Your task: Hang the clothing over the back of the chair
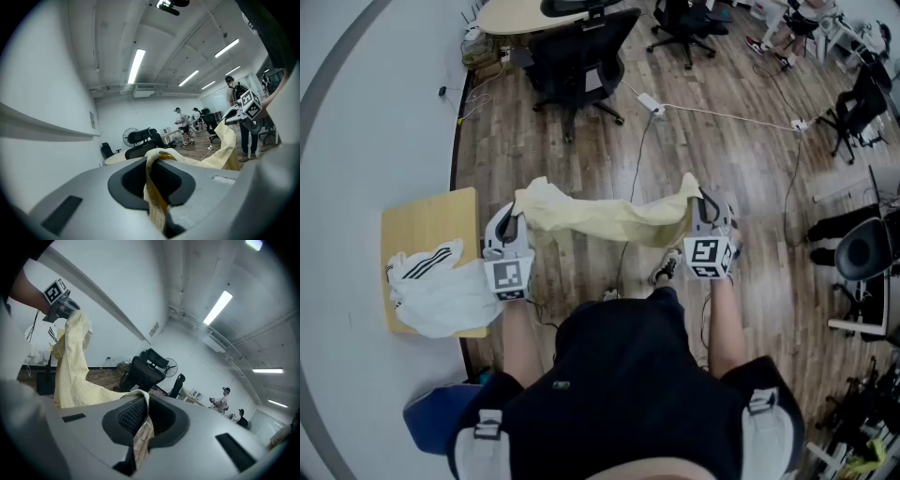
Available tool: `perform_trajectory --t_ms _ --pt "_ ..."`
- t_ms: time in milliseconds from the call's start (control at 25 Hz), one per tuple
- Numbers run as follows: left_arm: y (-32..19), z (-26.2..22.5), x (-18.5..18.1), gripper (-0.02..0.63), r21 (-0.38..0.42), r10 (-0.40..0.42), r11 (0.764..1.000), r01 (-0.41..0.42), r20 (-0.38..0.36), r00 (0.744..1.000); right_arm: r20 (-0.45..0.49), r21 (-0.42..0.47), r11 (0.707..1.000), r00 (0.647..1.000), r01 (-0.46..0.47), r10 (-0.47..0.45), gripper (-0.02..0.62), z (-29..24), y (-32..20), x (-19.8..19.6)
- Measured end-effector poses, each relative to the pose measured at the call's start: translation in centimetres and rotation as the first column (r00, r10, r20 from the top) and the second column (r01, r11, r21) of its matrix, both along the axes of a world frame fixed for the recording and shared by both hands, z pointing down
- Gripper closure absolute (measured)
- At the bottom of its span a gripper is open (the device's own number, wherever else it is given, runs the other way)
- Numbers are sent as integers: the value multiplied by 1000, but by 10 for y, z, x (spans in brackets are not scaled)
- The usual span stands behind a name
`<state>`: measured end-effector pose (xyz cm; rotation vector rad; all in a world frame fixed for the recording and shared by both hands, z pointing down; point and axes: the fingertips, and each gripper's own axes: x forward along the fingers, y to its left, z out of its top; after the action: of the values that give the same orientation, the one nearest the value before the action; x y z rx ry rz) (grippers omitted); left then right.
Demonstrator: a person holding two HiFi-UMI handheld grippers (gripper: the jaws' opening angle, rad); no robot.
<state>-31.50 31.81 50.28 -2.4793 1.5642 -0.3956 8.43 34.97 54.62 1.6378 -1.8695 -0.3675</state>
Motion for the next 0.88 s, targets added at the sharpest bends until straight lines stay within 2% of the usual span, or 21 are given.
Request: perform_trajectory --t_ms 400,520,640,800,880 --pt "0 0 6 597 -1 19 1000 -19 5 1000 21 -8 999 999 -35 35 595 2 8 4" --pt "-1 5 3 597 -22 19 1000 -19 23 1000 5 9 1000 1000 -26 26 594 0 4 3" --pt "-3 9 0 597 -12 14 1000 -14 11 1000 -18 -13 1000 1000 -21 21 594 13 4 -2" --pt "-12 5 13 597 -16 38 999 -38 8 999 -2 -22 1000 1000 -22 22 594 13 -6 0" --pt "-19 3 18 597 -20 37 999 -37 9 999 -23 -21 1000 1000 -11 10 594 13 -13 1"
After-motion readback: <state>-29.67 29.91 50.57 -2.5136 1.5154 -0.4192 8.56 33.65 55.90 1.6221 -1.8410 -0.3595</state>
